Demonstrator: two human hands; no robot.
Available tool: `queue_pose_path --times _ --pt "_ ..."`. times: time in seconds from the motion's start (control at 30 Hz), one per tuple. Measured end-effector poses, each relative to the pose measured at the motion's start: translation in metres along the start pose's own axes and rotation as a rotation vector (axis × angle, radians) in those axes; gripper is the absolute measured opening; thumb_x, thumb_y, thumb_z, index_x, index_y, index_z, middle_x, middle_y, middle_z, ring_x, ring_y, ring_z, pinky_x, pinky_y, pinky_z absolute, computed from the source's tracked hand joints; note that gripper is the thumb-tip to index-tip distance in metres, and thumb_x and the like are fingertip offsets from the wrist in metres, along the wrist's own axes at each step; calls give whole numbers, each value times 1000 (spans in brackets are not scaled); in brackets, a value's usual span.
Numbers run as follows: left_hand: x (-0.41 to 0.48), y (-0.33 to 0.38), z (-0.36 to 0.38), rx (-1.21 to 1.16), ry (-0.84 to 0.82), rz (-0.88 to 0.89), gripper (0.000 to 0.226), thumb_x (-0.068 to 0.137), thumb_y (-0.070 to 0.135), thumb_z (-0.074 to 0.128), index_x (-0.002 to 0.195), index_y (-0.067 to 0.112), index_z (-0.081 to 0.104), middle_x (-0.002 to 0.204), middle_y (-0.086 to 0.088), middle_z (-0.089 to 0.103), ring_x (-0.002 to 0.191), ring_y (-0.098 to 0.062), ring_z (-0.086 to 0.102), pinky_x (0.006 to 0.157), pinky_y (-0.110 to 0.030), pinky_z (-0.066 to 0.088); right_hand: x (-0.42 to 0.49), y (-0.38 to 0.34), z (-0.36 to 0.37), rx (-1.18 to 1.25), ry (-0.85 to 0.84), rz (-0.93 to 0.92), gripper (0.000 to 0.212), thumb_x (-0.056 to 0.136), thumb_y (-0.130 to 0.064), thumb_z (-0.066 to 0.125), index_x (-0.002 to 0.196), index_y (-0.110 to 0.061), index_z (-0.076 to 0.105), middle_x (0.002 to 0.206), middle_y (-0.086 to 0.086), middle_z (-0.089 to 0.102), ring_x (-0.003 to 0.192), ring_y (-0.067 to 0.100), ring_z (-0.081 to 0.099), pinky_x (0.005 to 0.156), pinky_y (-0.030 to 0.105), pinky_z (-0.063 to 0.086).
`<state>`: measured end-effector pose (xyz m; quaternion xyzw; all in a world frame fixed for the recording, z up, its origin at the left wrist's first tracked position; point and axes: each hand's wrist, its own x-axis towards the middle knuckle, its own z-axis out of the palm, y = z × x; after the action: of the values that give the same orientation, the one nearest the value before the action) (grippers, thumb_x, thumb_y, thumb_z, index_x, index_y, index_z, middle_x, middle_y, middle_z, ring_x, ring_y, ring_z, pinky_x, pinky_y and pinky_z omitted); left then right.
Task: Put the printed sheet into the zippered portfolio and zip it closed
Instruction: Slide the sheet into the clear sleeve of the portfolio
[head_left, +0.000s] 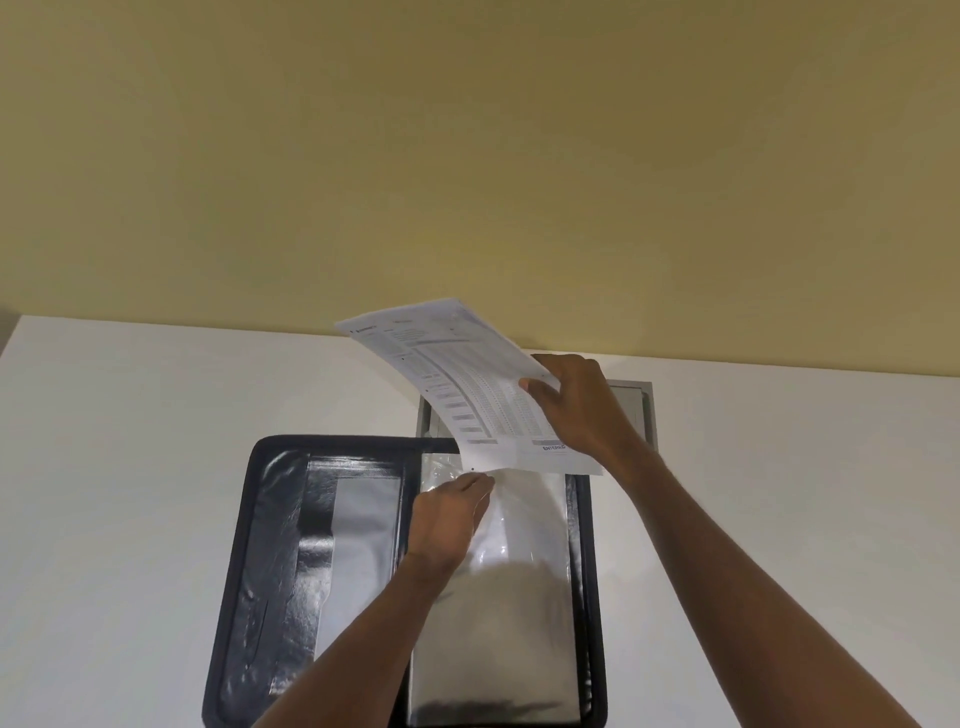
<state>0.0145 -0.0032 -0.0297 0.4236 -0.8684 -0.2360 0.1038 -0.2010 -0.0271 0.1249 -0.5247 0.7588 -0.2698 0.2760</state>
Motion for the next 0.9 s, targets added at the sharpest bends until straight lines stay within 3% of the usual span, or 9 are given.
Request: queue_pose_path --times 0.07,0.1,0.17,0.4,0.5,0.57,0.73,0.9 --pt "0 -1 -2 13 -8 7 11 93 17 69 99 24 75 91 7 75 71 -19 71 53 -36 55 4 0 -4 -4 1 -19 25 97 -16 64 120 -11 73 98 4 76 75 9 64 64 13 41" --pt "0 -2 -4 26 -11 16 10 93 17 69 98 24 74 89 6 74 70 -19 70 51 -36 54 6 0 -7 -5 5 -30 22 97 -13 64 116 -9 74 89 -1 74 67 0 61 60 6 37" --pt "0 -3 -7 50 -9 39 9 93 18 70 97 25 75 86 5 74 67 -20 70 49 -34 53 11 1 -13 -6 13 -25 15 96 -10 64 105 -6 75 70 -13 60 57 -9 56 54 6 37" --pt "4 0 -13 65 16 90 13 88 15 77 98 22 78 90 5 77 66 -22 73 48 -33 56 16 5 -9 -11 6 -31 10 96 -10 64 98 -5 73 63 -21 49 56 -10 54 52 5 36" --pt "4 -1 -14 71 23 103 8 90 16 74 96 22 77 90 5 76 66 -23 72 48 -35 55 15 5 -1 -3 -20 -33 19 96 -13 65 112 -9 75 79 -9 69 64 1 58 58 5 36" --pt "5 -2 -13 62 44 130 10 88 16 78 96 22 77 93 7 77 64 -21 72 46 -31 54 15 6 4 32 -47 -10 27 96 -14 65 122 -12 73 101 3 76 81 16 66 70 16 44" --pt "5 -3 -11 60 51 143 22 81 16 84 101 23 78 96 10 78 64 -17 72 44 -25 53 18 15 15 105 -106 61 28 96 -15 66 124 -12 72 113 6 77 92 20 70 74 21 46" --pt "10 2 -8 50 22 86 11 92 22 75 102 24 75 97 9 76 67 -18 72 45 -28 54 26 29 20 189 -174 177 34 97 -16 67 130 -10 68 122 8 73 105 26 71 90 37 57"
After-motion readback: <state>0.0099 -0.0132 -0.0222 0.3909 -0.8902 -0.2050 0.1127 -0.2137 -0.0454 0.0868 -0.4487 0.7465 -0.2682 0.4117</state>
